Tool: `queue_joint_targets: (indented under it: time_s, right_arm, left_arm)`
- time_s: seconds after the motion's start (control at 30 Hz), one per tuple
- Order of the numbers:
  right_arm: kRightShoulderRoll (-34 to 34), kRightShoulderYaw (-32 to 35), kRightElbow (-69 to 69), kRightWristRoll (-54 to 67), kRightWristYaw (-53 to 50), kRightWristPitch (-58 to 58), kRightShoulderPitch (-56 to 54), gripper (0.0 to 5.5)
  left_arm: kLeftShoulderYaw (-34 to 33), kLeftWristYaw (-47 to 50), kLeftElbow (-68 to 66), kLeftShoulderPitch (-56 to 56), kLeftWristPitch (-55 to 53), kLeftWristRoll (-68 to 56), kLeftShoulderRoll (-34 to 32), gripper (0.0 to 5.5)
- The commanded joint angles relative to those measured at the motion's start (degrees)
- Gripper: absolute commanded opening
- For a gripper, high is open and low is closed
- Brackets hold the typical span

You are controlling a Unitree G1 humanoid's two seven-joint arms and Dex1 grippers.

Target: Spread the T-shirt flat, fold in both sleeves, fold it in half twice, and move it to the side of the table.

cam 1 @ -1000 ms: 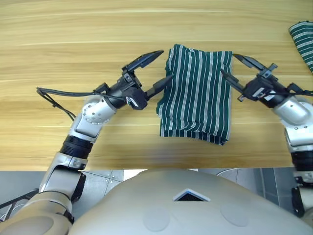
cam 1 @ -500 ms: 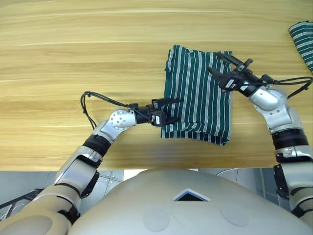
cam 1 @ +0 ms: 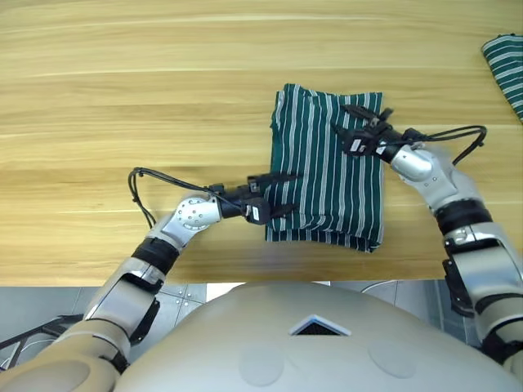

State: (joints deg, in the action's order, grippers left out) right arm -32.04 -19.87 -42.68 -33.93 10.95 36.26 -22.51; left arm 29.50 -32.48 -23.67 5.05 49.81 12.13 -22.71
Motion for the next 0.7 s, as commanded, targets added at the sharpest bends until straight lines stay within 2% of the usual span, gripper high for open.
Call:
queue_joint_targets:
  time_s: [0.03, 0.1, 0.17, 0.27, 0.47, 0.7]
  right_arm:
    - [1.18, -1.14, -6.05, -1.15, -2.75, -0.53, -3.09, 2.17]
    - [1.70, -0.76, -6.70, 0.08, -3.66, 0.44, -3.46, 2.17]
    - [2.17, -0.44, -6.30, 1.08, -4.25, 1.29, -3.36, 2.17]
    - [2.95, -0.95, -5.77, 1.38, -4.40, 1.77, -3.61, 2.17]
    - [4.87, 0.35, -1.97, 5.32, -2.39, 3.61, -3.85, 2.17]
    - [5.29, -0.19, -1.36, 5.74, -0.96, 2.23, -3.84, 2.17]
  left_arm:
    - [-5.39, 4.55, 7.91, 1.62, -3.73, 0.25, 1.19, 3.06]
    - [-6.30, 5.20, 11.04, 2.21, -5.68, -1.06, 2.47, 3.06]
    - [-3.63, 2.68, 11.86, 1.98, -6.35, -1.94, 3.24, 3.06]
    - [0.96, -0.98, 6.23, 3.02, -5.48, -0.68, 4.75, 3.06]
    - [5.03, -7.53, -7.65, 7.54, -3.76, -2.30, 8.84, 3.06]
    - [4.72, -9.02, -18.12, 11.24, -0.63, -2.49, 12.55, 3.06]
